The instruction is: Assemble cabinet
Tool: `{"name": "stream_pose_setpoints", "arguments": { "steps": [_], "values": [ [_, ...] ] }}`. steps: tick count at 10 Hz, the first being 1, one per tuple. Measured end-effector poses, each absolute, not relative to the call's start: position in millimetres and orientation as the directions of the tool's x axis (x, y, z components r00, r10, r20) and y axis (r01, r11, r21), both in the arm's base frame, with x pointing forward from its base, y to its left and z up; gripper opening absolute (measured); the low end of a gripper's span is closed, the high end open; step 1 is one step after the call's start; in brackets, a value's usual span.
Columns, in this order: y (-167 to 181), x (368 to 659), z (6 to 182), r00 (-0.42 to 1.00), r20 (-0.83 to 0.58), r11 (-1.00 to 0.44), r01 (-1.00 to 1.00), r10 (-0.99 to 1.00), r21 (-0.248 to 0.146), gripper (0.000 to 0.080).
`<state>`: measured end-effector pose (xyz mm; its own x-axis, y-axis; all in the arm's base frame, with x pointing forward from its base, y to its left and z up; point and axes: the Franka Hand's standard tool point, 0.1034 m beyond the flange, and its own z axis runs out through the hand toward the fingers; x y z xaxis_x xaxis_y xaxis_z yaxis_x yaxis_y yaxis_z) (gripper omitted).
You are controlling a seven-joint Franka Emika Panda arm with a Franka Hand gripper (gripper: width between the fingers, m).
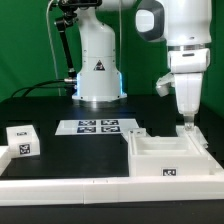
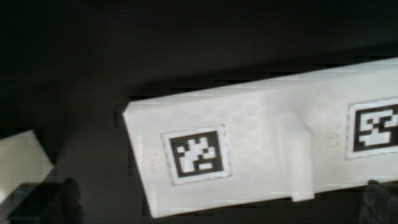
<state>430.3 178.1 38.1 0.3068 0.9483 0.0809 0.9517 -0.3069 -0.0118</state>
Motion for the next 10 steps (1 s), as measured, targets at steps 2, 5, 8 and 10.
{"name": "stream_pose_setpoints", "arguments": {
  "steps": [2, 5, 8, 10],
  "values": [
    [185.2, 425.6, 29.5, 0.307, 0.092, -0.307, 0.952, 0.947, -0.016, 0.0796],
    [186.9, 420.6, 20.3, 0.308, 0.101, -0.307, 0.951, 0.946, -0.021, 0.0796],
    [185.4, 420.4, 19.5, 0.311, 0.1, -0.31, 0.95, 0.945, -0.022, 0.066],
    [184.7, 419.2, 18.0, 0.311, 0.099, -0.31, 0.95, 0.945, -0.025, 0.051]
  ]
}}
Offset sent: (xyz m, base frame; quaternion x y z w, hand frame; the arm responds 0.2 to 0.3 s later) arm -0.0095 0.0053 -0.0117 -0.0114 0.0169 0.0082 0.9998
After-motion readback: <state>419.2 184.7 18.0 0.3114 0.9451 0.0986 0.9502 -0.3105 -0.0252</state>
